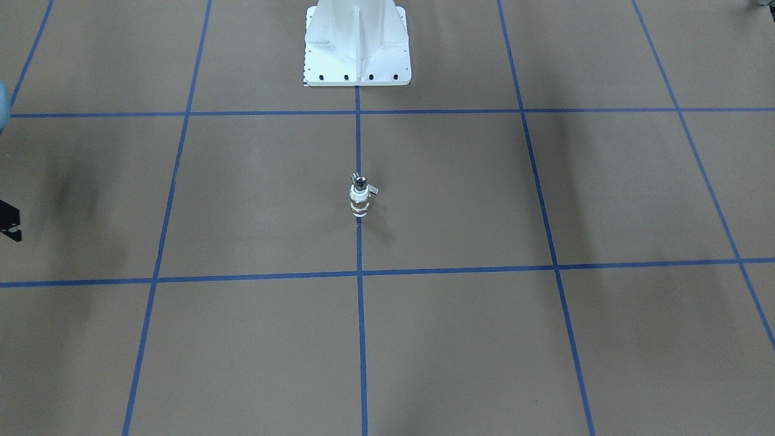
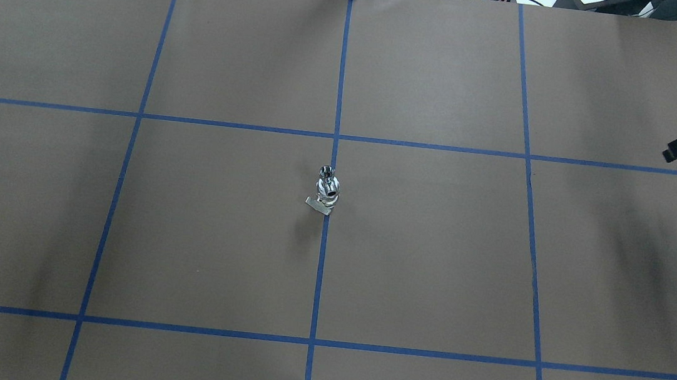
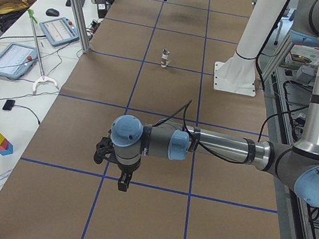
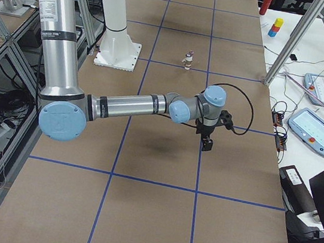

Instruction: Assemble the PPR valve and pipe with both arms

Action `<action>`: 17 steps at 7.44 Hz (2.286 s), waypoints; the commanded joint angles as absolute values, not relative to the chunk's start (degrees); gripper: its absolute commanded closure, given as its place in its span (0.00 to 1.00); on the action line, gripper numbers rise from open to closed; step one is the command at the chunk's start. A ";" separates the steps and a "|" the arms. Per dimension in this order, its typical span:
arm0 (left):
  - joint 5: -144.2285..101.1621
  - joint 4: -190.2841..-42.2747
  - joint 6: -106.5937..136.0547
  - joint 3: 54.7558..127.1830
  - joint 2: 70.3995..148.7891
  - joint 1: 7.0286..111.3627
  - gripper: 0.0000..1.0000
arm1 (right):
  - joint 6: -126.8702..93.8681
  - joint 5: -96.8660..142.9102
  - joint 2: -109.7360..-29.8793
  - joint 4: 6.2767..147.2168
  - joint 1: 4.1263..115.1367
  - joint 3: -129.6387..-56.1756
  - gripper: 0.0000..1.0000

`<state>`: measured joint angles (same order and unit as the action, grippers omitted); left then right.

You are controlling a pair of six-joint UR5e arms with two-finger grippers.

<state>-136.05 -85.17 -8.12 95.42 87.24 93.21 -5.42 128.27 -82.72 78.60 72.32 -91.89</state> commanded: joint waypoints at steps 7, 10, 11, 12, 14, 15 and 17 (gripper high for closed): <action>-136.05 -85.08 -8.08 95.10 87.37 93.25 0.00 | 10.99 132.36 -89.03 95.71 92.02 -96.85 0.00; -136.05 -85.25 -8.44 96.58 87.19 93.43 0.00 | 10.72 132.54 -89.47 95.36 91.93 -96.85 0.00; -135.97 -85.25 -8.26 98.07 87.01 93.34 0.00 | 10.72 132.54 -89.47 95.27 91.85 -96.77 0.00; -135.97 -85.25 -8.26 98.17 86.75 93.43 0.00 | 10.72 132.54 -89.47 95.27 91.85 -96.85 0.00; -135.79 -85.17 -8.09 98.00 86.66 93.43 0.00 | 10.29 132.63 -89.56 95.27 91.76 -97.82 0.00; -135.79 -85.17 -8.17 97.13 86.75 93.34 0.00 | 9.50 132.63 -89.47 95.10 91.76 -98.00 0.00; -135.79 -85.17 -8.09 96.85 86.66 93.43 0.00 | 9.49 132.54 -89.47 95.10 91.58 -98.00 0.00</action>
